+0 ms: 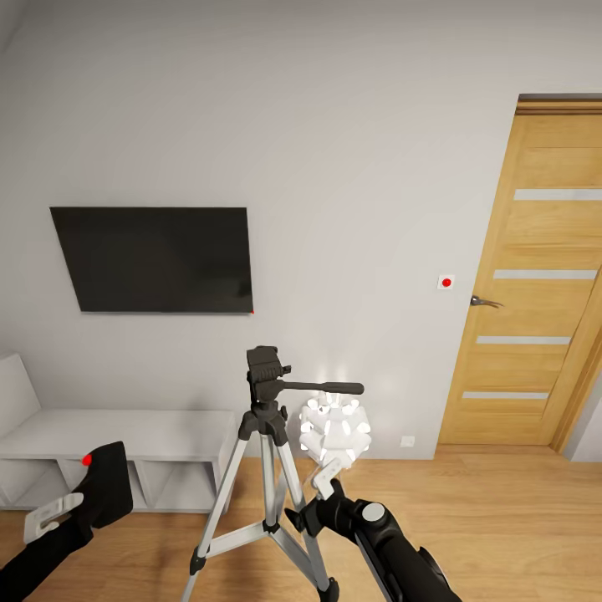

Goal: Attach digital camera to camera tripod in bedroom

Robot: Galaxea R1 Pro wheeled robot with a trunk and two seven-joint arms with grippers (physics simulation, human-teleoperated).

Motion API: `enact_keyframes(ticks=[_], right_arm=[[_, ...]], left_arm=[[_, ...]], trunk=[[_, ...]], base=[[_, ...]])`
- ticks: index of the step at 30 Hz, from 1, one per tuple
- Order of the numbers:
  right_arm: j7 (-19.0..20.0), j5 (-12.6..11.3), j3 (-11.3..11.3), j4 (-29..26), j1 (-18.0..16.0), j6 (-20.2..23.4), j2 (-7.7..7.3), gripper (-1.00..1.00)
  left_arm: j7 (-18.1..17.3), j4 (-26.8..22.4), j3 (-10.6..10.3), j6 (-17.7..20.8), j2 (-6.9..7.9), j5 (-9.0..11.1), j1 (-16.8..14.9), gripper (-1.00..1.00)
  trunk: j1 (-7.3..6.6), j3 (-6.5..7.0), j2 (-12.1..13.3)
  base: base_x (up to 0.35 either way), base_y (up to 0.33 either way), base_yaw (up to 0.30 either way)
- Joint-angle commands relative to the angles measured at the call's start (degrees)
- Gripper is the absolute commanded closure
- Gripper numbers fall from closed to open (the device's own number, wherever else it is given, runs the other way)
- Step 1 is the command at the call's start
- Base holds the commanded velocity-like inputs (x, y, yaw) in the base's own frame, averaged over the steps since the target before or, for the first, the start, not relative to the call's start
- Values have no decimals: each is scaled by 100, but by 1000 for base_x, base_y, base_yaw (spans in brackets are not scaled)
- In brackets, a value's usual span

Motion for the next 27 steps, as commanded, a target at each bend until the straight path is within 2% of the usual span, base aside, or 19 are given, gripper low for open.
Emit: enact_keyframes(ticks=[1,7,15,22,27], right_arm=[[16,52,-5,-9,0,16,2,-100],[-12,48,4,-18,2,7,-3,-100],[10,46,6,-21,7,1,-7,-100],[23,42,21,-11,7,-5,-7,-100],[26,41,27,-8,8,-37,-7,-100]], left_arm=[[-22,-8,8,52,2,59,2,100],[-74,-75,3,35,21,60,-4,100],[-513,-366,0,-49,38,16,-170,100],[-657,-437,4,-64,33,-547,-249,100],[-682,-450,6,-69,34,-756,-263,100]], trunk=[[2,-1,-3],[2,-1,-3],[2,-1,-3],[2,-1,-3],[2,-1,-3]], base=[[0,0,0],[0,0,0],[0,0,0],[0,0,0],[0,0,0]])
